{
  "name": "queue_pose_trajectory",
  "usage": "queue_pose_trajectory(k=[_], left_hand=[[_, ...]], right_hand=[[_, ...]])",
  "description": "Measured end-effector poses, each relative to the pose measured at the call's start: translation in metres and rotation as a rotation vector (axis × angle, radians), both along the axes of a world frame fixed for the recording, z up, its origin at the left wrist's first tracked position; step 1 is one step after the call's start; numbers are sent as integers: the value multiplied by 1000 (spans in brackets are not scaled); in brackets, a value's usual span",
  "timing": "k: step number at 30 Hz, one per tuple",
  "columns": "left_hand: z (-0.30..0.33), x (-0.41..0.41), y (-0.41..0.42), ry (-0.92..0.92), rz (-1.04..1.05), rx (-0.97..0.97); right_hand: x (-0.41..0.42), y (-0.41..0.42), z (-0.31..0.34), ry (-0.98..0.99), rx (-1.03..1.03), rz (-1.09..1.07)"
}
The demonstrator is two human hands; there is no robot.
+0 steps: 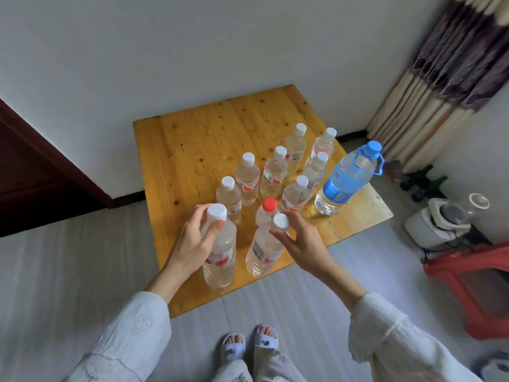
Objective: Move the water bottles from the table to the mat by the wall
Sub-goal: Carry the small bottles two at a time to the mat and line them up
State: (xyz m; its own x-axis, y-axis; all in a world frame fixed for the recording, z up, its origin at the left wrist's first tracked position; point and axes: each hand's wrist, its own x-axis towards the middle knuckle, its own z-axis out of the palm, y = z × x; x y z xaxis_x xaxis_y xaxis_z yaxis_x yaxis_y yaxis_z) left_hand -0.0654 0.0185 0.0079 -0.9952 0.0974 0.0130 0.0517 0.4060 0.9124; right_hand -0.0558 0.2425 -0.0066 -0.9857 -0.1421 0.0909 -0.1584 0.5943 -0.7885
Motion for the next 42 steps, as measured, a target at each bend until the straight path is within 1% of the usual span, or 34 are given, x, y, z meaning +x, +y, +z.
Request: queue_pose_trajectory(k=[5,8,12,15,18,23,29,31,33,38,42], left_hand=[[20,-5,50,37,-172,160],[26,1,89,15,-309,242],[36,30,142,-53,-624,300],[40,64,182,-136,-826,370],[41,109,219,-257,-999,439],[43,210,285,-385,-1305,425],[47,366,355,-551,-1539,369],[48,422,375,-562,-1610,340],[47,477,391,-582,-1697,317],[55,597,426,-612,-1865,249],[60,689,461,-597,-1994,205]], right_hand=[[41,35,32,4,-252,-287],[73,54,48,70,-324,-494],[140,77,65,158,-330,-768],[207,87,77,225,-419,-948],[282,93,83,275,-508,-1131],[412,95,88,358,-490,-1419],[569,102,88,448,-514,-1676],[623,108,88,477,-515,-1735],[676,112,88,492,-475,-1803],[787,120,93,515,-374,-1963],[864,132,91,590,-350,-2103]])
